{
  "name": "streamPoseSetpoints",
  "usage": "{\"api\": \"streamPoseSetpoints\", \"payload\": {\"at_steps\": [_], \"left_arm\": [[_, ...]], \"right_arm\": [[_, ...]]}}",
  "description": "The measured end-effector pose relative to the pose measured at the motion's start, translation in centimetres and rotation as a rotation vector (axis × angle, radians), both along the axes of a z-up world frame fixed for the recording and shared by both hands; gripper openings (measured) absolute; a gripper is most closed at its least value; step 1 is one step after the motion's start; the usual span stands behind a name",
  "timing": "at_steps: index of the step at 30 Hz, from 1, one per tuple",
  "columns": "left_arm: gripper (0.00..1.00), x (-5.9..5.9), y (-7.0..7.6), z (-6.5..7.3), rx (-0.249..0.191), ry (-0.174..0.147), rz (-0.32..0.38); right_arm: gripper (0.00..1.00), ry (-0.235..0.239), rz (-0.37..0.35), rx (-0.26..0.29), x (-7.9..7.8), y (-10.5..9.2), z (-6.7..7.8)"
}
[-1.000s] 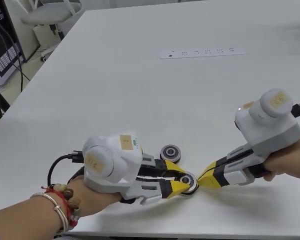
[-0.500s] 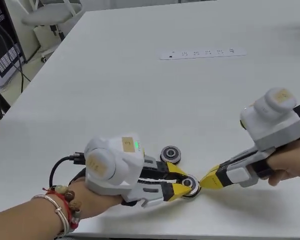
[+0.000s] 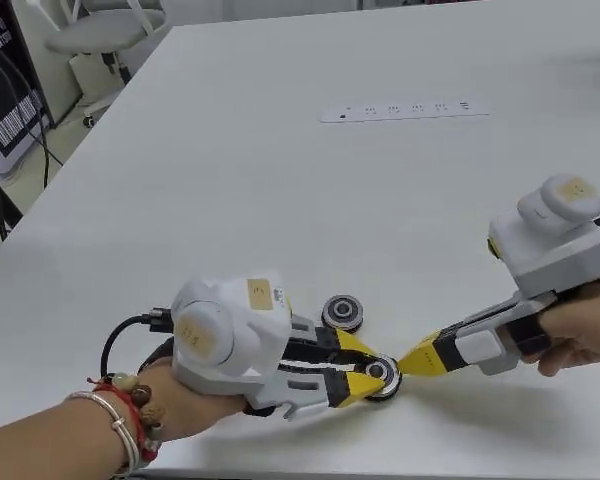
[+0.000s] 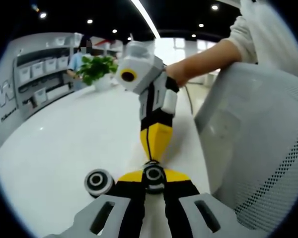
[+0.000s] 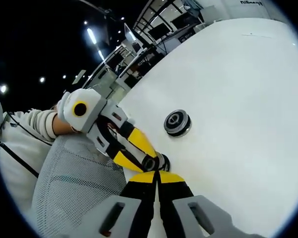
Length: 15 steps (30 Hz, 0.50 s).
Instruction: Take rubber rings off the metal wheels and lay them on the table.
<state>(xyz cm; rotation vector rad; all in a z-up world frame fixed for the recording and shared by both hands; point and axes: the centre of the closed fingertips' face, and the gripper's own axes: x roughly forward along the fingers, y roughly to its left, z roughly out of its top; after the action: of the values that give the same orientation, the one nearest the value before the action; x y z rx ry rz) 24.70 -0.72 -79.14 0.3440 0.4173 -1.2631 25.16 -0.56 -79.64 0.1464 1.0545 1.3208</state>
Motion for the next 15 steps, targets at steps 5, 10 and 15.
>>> {"api": "streamPoseSetpoints", "payload": {"at_steps": [5,10,15], "left_arm": [[0.14,0.01,0.0,0.01,-0.001,-0.001,-0.002],[0.14,0.02,-0.02,0.01,-0.002,-0.001,-0.006],[0.14,0.1,0.03,-0.04,-0.002,-0.001,-0.007]], "right_arm": [[0.0,-0.001,0.004,-0.002,-0.07,0.1,0.08],[0.0,0.001,0.009,-0.003,-0.17,0.19,0.19],[0.0,-0.01,0.018,-0.004,-0.17,0.25,0.25]]}}
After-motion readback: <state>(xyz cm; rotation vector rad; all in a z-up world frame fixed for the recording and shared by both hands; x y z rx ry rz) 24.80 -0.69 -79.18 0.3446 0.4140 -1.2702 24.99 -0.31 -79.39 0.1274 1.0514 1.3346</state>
